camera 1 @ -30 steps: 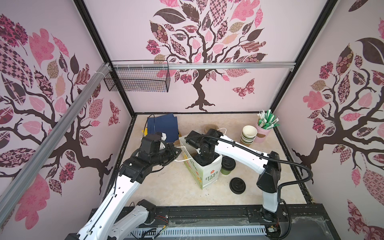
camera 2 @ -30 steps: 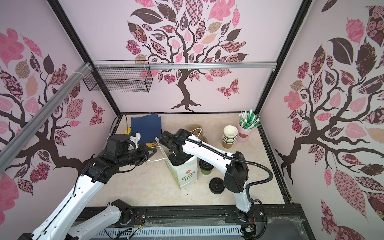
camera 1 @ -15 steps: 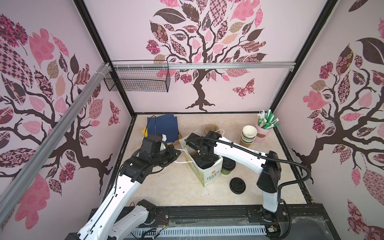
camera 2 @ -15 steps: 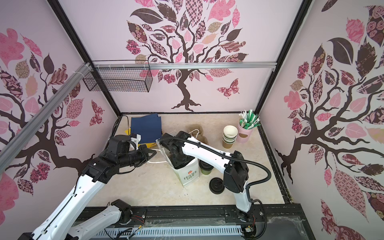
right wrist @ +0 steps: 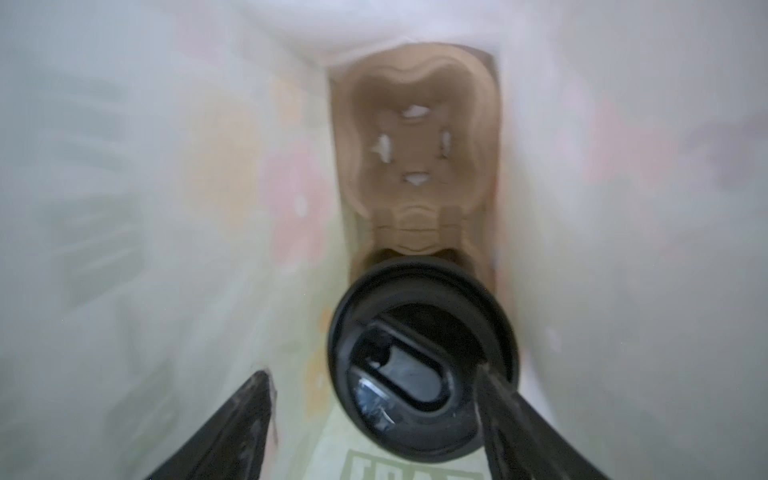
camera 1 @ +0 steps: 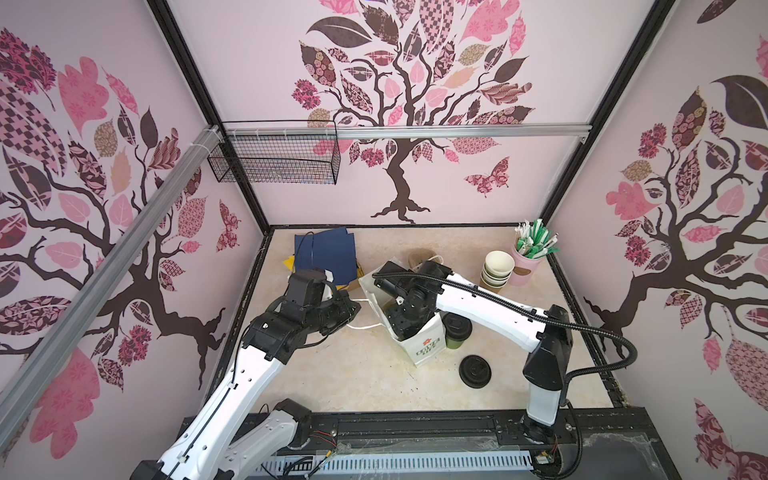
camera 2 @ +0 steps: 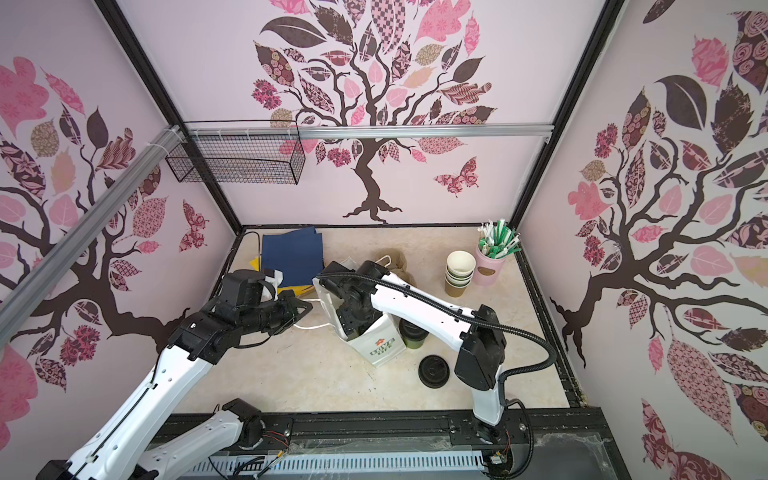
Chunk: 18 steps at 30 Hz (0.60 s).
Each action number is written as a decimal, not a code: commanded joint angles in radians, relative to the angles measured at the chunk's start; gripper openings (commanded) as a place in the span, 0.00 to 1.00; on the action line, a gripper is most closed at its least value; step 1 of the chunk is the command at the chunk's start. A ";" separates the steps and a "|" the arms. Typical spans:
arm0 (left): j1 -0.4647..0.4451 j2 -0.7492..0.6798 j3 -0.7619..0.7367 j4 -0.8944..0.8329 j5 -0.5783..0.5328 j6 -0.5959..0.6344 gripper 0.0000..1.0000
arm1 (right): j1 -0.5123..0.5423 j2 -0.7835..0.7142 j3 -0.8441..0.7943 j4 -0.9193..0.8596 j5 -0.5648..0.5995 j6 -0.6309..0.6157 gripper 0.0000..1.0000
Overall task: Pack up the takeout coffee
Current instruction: 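Open and lift the right gripper out while the left holds the bag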
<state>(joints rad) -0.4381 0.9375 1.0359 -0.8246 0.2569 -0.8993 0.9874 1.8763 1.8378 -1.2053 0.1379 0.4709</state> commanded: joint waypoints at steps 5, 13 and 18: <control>0.004 0.011 0.023 0.009 0.024 0.031 0.00 | 0.013 -0.047 0.055 0.026 0.045 0.003 0.80; 0.005 -0.002 0.090 0.042 0.028 0.017 0.00 | 0.024 -0.015 0.081 0.015 0.012 -0.010 0.71; 0.002 0.007 0.125 0.080 0.059 0.013 0.00 | 0.038 0.018 0.100 -0.007 -0.013 -0.031 0.66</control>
<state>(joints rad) -0.4381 0.9470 1.1091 -0.7940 0.2920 -0.8898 1.0149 1.8736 1.9064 -1.1770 0.1383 0.4461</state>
